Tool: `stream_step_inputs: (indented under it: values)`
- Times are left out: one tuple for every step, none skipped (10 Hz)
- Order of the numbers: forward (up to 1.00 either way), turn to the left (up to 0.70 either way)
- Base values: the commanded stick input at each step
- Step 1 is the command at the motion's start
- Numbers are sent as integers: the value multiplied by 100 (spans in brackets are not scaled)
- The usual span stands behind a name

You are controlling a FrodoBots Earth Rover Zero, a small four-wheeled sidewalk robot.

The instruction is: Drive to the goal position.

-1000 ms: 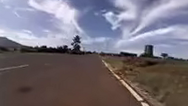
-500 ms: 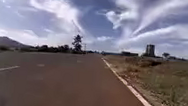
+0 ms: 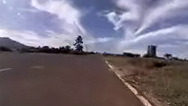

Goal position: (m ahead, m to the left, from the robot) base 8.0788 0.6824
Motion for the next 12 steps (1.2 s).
stream_step_inputs:
  values:
    - [100,0]
    - [100,0]
    - [100,0]
    - [100,0]
    - [100,0]
    - [100,0]
    - [100,0]
    - [100,0]
    - [100,0]
    - [100,0]
    - [100,0]
    - [100,0]
